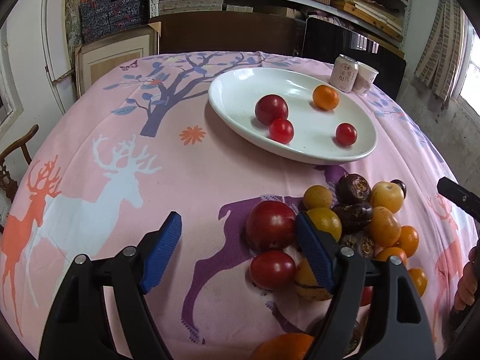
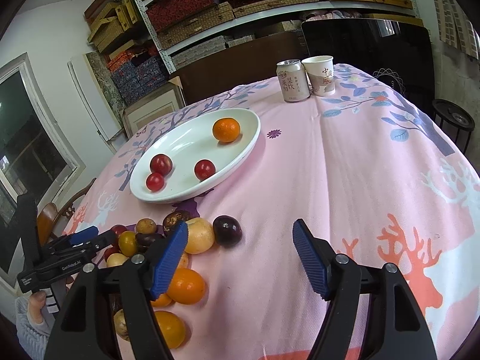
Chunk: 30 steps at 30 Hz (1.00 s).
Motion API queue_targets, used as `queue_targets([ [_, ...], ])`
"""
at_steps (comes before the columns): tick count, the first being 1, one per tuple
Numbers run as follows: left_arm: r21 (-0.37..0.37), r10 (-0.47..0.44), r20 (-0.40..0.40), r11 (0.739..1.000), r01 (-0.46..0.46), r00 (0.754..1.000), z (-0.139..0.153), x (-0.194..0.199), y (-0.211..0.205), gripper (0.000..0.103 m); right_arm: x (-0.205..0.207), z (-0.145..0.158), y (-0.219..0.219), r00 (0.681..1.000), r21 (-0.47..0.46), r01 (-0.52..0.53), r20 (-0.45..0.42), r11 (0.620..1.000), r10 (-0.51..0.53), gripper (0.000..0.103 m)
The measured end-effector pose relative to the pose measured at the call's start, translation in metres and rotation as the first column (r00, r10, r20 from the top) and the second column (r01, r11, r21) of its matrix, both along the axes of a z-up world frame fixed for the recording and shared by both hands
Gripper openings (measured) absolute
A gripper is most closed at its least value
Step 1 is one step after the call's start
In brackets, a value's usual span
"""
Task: Organize fruits
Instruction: 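Grasp the large red tomato in the pile with the left gripper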
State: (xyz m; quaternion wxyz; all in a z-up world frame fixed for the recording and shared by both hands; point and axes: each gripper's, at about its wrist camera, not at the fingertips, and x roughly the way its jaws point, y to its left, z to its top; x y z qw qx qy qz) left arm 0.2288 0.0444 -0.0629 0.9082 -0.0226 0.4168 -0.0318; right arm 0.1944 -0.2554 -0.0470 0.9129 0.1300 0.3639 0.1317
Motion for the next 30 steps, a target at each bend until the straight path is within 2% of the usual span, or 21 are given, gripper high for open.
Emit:
queue_targets([
  [6,-0.006,-0.009,0.008,1.000,0.009,1.000,0.000,0.003,0.005,0.077,0.000,0.000,0.002,1.000,-0.012,-0.002,0.000,1.000,0.002,0.074],
  [10,0.067,0.099,0.061,0.992,-0.103,0.993,0.008,-0.004,0.026,0.076,0.002,0.000,-0.003,1.000,-0.009,0.014,0.001,1.000,-0.014,0.074],
  [12,0.036,0.135,0.045,0.990,-0.137,0.990,0.007,-0.004,0.039,0.075,0.002,0.000,-0.006,1.000,0.001,0.023,-0.003,1.000,-0.023,0.074],
  [13,-0.010,0.136,0.034,0.991,-0.136,0.990,0.007,-0.004,0.045,0.075,0.002,-0.001,-0.007,1.000,0.005,0.024,-0.003,1.000,-0.024,0.074],
  [15,-0.054,0.122,0.029,0.991,-0.120,0.992,0.008,-0.004,0.046,0.075,0.002,0.000,-0.007,1.000,0.004,0.023,0.000,1.000,-0.023,0.074],
  [19,-0.019,0.056,0.026,0.998,-0.055,0.998,0.003,-0.003,0.026,0.075,0.002,0.001,-0.006,1.000,-0.002,0.016,0.005,1.000,-0.016,0.074],
  [24,-0.018,-0.009,0.010,1.000,0.009,1.000,-0.003,0.004,0.008,0.072,0.001,0.003,-0.005,1.000,-0.004,0.010,0.010,1.000,-0.010,0.074],
  [30,-0.083,-0.086,-0.034,0.993,0.083,0.996,-0.010,0.017,-0.004,0.050,0.001,0.003,-0.007,1.000,0.004,0.022,0.006,1.000,-0.022,0.074],
])
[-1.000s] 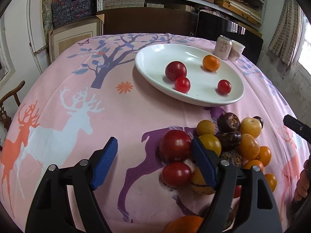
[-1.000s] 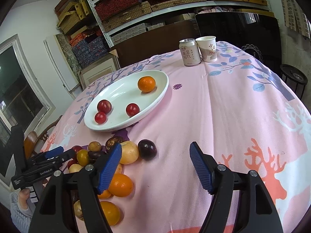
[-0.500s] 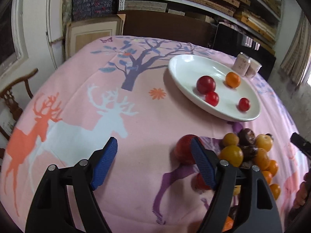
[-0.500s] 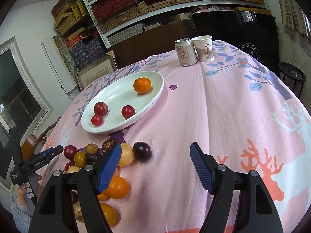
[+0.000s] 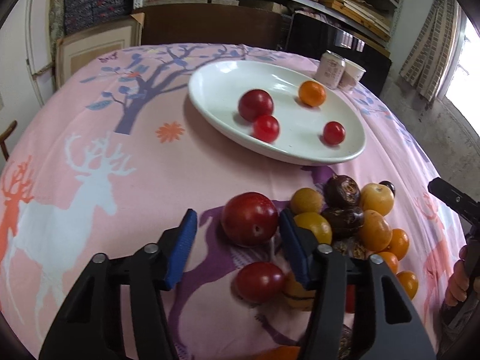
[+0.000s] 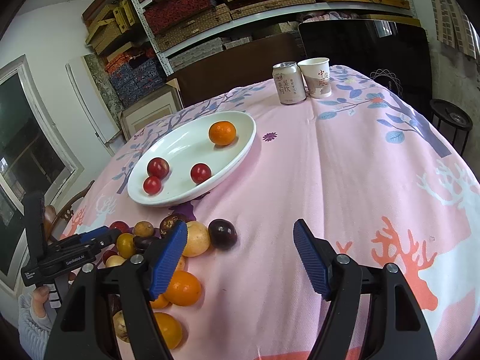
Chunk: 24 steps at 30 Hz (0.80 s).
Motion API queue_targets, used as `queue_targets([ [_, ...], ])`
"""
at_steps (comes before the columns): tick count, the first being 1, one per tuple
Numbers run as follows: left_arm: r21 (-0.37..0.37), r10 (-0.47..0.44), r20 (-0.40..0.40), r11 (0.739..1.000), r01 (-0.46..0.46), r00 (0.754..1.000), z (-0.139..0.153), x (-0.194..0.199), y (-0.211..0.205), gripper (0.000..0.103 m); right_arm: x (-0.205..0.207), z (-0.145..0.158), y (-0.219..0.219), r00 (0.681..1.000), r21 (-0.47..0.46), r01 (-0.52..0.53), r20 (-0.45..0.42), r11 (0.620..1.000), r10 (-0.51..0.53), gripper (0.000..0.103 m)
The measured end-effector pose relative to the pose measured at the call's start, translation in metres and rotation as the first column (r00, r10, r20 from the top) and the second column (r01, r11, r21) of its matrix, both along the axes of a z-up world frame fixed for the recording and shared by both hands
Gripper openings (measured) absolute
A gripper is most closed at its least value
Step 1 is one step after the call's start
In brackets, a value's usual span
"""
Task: Organize fruits
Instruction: 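Grasp the large red tomato in the pile with the left gripper, then lift the large red tomato toward the plate with the left gripper while the right grasps the dark purple plum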
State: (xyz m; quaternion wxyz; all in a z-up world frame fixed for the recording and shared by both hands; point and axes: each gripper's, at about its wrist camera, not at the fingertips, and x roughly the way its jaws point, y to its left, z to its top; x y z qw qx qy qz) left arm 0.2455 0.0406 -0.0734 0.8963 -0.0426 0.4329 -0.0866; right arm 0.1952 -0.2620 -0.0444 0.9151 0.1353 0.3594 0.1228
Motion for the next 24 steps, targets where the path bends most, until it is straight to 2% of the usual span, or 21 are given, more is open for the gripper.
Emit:
queue_targets([
  [2,0.001,-0.020,-0.011,1.000,0.020,1.000,-0.003,0.004,-0.005,0.043,0.000,-0.001,-0.001,1.000,0.001,0.003,-0.003,1.000,-0.003,0.074],
  [8,-0.025,-0.025,-0.022,0.999,0.025,0.999,-0.002,0.006,-0.003,0.040,0.002,-0.004,0.001,1.000,-0.014,0.000,-0.013,1.000,0.000,0.074],
  [13,0.031,0.041,-0.005,0.999,-0.040,0.999,0.001,-0.002,0.006,0.039,0.007,-0.012,0.010,0.999,-0.071,-0.016,-0.047,0.997,0.012,0.074],
  [17,0.022,0.085,0.009,0.996,-0.085,0.996,0.005,-0.005,0.019,0.039,0.012,-0.018,0.019,0.997,-0.100,-0.037,-0.075,0.994,0.030,0.074],
  [19,0.014,0.084,0.014,0.996,-0.084,0.996,0.006,-0.005,0.021,0.039,0.016,-0.020,0.026,0.995,-0.127,-0.060,-0.089,0.990,0.049,0.071],
  [21,0.014,0.080,0.012,0.997,-0.080,0.997,0.006,-0.006,0.021,0.039,0.023,-0.022,0.034,0.992,-0.187,-0.084,-0.110,0.979,0.064,0.061],
  [24,0.011,0.076,0.009,0.997,-0.076,0.997,0.005,-0.006,0.021,0.039,0.031,-0.023,0.039,0.989,-0.255,-0.108,-0.124,0.961,0.079,0.058],
])
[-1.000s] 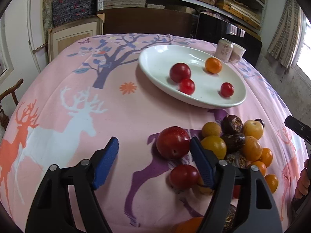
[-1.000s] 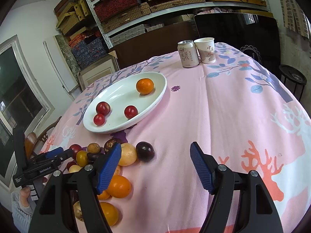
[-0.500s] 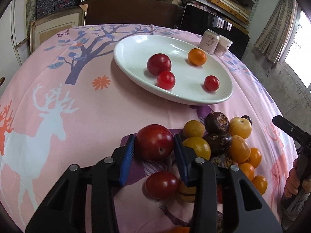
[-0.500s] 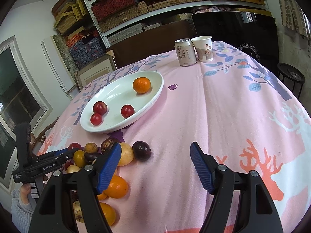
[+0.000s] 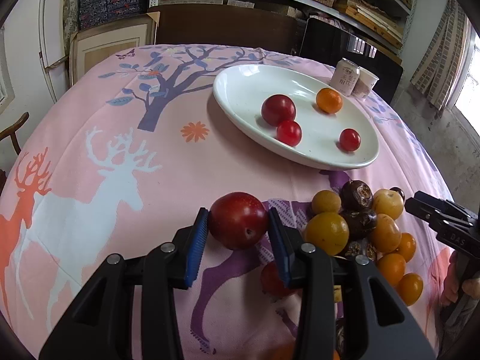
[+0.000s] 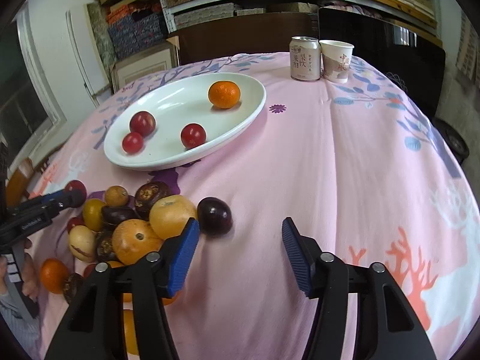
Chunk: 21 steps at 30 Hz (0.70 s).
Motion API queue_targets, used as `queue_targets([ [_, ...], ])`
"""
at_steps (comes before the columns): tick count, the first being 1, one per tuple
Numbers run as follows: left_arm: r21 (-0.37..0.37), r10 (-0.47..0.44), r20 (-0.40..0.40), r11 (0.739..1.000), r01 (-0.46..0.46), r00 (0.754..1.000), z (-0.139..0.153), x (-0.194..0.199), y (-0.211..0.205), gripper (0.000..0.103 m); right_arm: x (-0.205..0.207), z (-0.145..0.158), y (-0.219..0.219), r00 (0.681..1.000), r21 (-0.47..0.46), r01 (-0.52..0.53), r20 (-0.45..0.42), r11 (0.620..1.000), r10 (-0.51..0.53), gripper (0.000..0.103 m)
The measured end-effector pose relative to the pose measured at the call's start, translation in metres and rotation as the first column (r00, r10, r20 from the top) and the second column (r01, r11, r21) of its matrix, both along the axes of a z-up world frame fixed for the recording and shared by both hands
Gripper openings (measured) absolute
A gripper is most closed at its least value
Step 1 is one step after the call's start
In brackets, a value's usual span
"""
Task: Organize fruits
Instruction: 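Lift the large red tomato toward the plate with the left gripper while the right grasps the dark purple plum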
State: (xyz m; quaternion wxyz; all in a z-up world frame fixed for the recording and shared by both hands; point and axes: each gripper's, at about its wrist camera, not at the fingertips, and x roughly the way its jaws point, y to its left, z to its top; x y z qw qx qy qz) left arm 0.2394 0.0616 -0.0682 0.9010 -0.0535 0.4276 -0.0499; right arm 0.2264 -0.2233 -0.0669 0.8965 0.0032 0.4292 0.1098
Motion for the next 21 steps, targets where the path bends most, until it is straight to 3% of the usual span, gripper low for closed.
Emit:
queue_targets([
  [7,-0.006,-0.005,-0.018,1.000,0.005,1.000,-0.004,0.001,-0.001,0.039,0.010,-0.006,0.010,0.997,-0.021,-0.071,-0.012,0.997,0.071,0.056],
  [11,-0.003,-0.012,-0.023,1.000,0.012,1.000,-0.005,0.002,-0.003,0.040,0.023,-0.007,0.007,0.996,0.043,-0.084,-0.035,0.995,0.086,0.055],
  [18,-0.001,-0.013,-0.026,1.000,0.013,1.000,-0.006,0.003,-0.005,0.040,0.033,-0.011,0.012,0.992,0.119,-0.107,-0.058,0.987,0.114,0.045],
  [21,-0.001,-0.012,-0.026,1.000,0.012,1.000,-0.006,0.003,-0.005,0.040,0.033,-0.013,0.017,0.989,0.135,-0.125,-0.068,0.983,0.135,0.035],
])
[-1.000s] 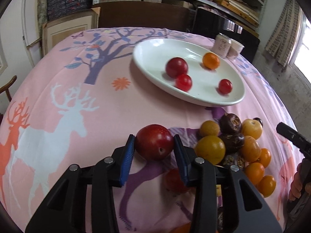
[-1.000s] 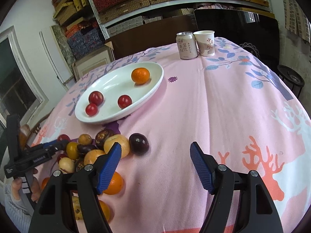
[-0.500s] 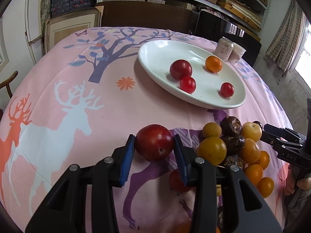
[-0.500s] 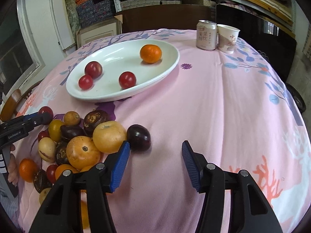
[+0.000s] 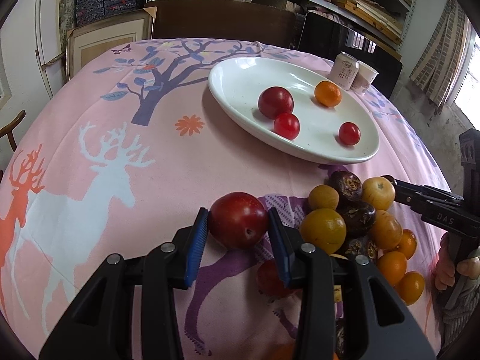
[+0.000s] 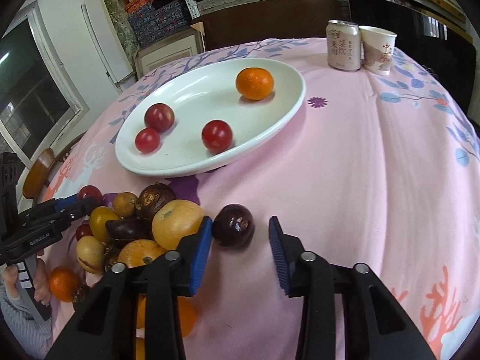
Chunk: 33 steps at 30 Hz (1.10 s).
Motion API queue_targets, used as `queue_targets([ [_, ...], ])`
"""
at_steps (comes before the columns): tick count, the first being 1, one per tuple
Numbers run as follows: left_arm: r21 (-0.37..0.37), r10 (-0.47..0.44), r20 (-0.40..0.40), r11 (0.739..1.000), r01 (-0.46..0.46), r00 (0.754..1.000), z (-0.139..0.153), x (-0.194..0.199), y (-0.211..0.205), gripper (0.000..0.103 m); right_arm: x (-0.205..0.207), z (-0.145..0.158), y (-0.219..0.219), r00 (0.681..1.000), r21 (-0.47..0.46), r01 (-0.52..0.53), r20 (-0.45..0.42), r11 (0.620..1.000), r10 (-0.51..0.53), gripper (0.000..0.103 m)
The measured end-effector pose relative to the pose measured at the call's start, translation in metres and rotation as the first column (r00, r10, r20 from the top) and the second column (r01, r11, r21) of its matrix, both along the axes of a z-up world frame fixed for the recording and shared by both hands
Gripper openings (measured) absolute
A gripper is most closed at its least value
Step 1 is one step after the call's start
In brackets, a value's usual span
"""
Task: Organize fruits
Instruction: 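Lift the large red tomato toward the plate with the left gripper while the right grasps the dark purple plum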
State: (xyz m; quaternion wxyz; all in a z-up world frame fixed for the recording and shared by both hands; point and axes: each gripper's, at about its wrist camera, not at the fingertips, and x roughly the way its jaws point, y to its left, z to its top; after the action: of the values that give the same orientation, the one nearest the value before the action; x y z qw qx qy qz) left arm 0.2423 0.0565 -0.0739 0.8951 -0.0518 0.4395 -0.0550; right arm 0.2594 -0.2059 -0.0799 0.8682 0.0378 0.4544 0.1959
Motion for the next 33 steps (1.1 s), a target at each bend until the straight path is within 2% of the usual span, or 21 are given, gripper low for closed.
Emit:
queue_targets([
  [3,0.001,-0.002,0.000,1.000,0.002,1.000,0.000,0.000,0.000,0.040,-0.002,0.001,0.005,1.000,-0.007,-0.017,0.011,1.000,0.017,0.028],
  [10,-0.012,-0.005,0.001,1.000,0.005,1.000,-0.001,0.002,0.000,0.040,-0.003,0.002,0.002,1.000,0.001,-0.003,0.025,1.000,0.003,0.027],
  [16,-0.003,0.017,0.049,1.000,-0.016,0.999,0.007,-0.002,0.003,0.039,-0.008,0.015,-0.031,0.992,0.057,0.103,0.066,0.993,-0.107,0.027],
  [20,-0.003,0.041,0.098,0.999,-0.041,0.994,0.018,-0.006,0.007,0.039,-0.020,0.025,-0.048,0.976,0.081,0.180,0.108,0.980,-0.188,0.027],
  [23,-0.027,0.055,0.107,0.998,-0.052,0.993,0.032,-0.005,0.012,0.039,-0.025,0.035,-0.050,0.970,0.083,0.198,0.127,0.977,-0.207,0.027],
  [30,0.022,0.022,0.155,0.999,-0.025,0.988,0.078,0.036,-0.002,0.039,-0.011,0.095,-0.015,0.960,0.064,0.117,0.248,0.991,-0.129,0.027],
  [33,0.039,0.012,0.165,0.999,-0.018,0.986,0.082,0.060,-0.011,0.039,0.009,0.105,0.006,0.960,0.050,0.082,0.266,0.995,-0.093,0.027],
])
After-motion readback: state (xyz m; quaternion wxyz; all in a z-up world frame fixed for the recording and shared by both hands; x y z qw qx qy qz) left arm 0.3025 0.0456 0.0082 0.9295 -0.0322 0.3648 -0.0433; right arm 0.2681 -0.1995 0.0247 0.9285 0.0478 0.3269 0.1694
